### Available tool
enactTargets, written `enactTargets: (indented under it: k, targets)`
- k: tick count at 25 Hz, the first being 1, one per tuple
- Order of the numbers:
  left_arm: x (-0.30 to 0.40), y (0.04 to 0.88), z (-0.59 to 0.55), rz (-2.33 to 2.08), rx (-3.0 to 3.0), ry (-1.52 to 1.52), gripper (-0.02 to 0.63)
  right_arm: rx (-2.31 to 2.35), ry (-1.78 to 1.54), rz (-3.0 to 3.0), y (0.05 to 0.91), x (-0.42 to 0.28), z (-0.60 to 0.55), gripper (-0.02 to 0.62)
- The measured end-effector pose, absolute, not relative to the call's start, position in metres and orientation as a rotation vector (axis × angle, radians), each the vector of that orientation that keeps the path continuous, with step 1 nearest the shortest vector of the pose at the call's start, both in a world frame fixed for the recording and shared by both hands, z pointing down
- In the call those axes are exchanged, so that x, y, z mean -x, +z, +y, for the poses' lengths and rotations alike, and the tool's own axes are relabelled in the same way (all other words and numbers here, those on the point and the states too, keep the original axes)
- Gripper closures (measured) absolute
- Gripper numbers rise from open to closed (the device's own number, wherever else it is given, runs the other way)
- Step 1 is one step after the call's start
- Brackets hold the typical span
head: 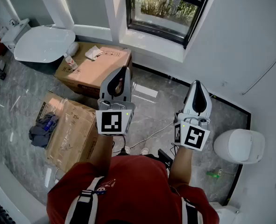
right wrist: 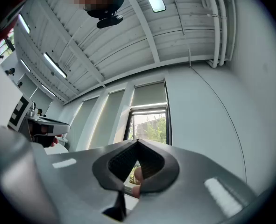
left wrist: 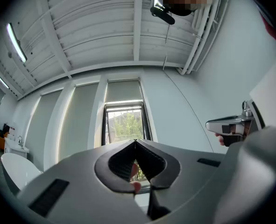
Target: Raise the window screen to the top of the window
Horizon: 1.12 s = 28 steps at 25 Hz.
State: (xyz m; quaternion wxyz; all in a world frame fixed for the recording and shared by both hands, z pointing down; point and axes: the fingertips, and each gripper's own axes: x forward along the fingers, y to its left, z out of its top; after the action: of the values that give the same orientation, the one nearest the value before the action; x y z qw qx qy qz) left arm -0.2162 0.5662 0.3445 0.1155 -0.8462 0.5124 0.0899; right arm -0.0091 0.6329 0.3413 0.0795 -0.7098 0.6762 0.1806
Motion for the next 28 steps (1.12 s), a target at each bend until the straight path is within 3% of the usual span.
enactTargets:
  k: [28]
  targets:
    - [0.159, 0.362, 0.576, 1.553, 2.465, 0.199, 0.600, 2.098, 0.469, 2.055, 0.369, -0.053, 0.642, 0.586]
